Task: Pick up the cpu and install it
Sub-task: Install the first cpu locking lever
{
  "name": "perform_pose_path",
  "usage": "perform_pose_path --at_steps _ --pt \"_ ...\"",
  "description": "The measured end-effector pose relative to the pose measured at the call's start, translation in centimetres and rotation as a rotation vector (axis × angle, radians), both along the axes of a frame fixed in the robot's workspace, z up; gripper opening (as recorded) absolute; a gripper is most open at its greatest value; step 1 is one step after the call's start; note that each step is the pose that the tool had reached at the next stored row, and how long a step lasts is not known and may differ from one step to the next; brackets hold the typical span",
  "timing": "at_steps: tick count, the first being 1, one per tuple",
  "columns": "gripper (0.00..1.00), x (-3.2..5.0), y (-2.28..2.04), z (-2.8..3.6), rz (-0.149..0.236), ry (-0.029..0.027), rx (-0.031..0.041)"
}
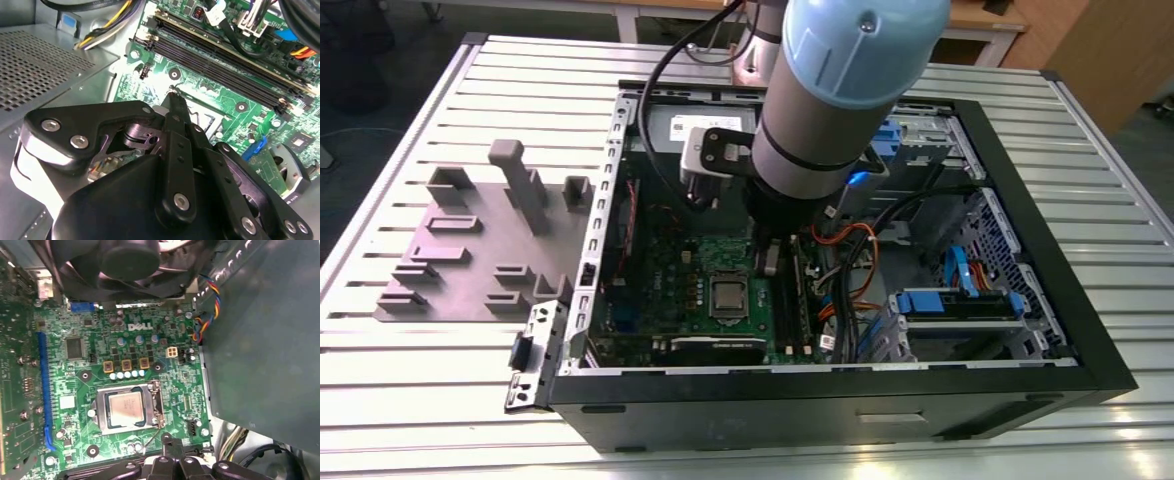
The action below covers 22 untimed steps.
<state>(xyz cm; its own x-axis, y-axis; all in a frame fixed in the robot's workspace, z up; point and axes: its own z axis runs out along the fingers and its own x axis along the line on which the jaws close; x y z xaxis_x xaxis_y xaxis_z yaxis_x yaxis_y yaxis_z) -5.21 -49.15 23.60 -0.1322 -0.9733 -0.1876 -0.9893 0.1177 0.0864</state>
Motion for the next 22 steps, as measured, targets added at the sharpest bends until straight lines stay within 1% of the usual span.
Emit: perform_pose_path --at_steps 3,6,12,17,22 --pt "0.11 -0.05 -0.22 0.0 0.017 -0.0055 0.0" --pt "0.11 -0.09 -0.45 -0.02 0.034 -0.0083 0.0001" --pt "0.11 -0.1 -0.9 -0.08 0.047 -0.0096 0.0001" --pt "0.11 -0.1 -1.09 -0.09 0.053 -0.0101 0.0001" --pt "0.11 -0.09 -1.15 -0.1 0.058 -0.0105 0.0002"
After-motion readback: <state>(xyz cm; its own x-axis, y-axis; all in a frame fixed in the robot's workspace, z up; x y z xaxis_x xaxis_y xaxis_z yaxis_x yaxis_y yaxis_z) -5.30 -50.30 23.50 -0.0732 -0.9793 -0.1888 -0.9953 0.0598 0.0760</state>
